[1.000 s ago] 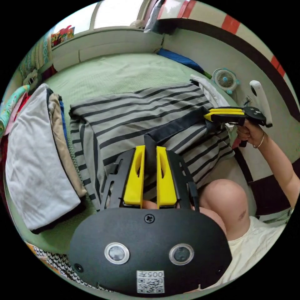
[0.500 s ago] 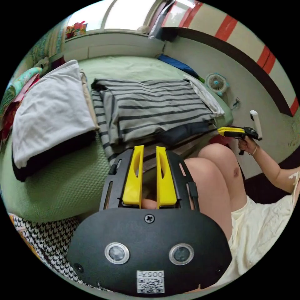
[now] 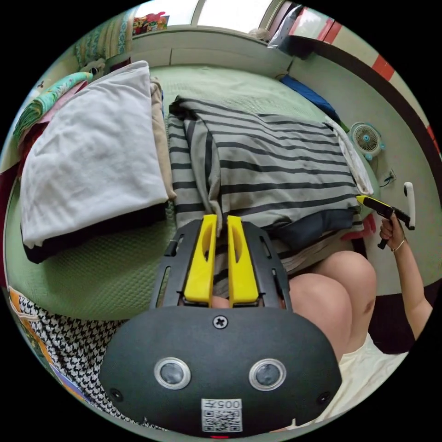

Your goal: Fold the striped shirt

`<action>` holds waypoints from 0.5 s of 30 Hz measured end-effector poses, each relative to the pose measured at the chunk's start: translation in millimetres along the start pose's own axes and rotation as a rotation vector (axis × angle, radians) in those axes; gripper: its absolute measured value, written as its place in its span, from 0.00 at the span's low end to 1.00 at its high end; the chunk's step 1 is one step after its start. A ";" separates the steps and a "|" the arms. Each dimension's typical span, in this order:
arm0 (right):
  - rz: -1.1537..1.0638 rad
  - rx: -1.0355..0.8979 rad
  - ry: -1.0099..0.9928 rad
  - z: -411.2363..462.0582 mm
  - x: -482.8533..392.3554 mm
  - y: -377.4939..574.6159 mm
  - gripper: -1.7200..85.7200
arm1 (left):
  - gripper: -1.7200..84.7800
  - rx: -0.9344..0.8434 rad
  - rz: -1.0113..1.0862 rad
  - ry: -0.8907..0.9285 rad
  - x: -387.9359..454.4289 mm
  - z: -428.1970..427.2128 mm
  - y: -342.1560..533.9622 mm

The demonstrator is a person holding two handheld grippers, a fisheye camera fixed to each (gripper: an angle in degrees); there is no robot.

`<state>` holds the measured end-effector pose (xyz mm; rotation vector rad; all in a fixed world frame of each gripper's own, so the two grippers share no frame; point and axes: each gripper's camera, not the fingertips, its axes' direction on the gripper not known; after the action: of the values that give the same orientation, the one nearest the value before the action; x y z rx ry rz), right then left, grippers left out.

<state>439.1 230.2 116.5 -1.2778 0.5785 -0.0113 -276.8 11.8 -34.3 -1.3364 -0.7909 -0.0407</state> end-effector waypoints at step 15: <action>0.185 -0.008 -0.221 -12.0 73.2 38.8 0.06 | 0.11 -0.010 -0.075 0.047 12.0 3.0 24.5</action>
<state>485.1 207.9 50.2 -1.2106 0.5038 0.2831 -258.2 25.9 -48.7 -1.3103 -0.8019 -0.1351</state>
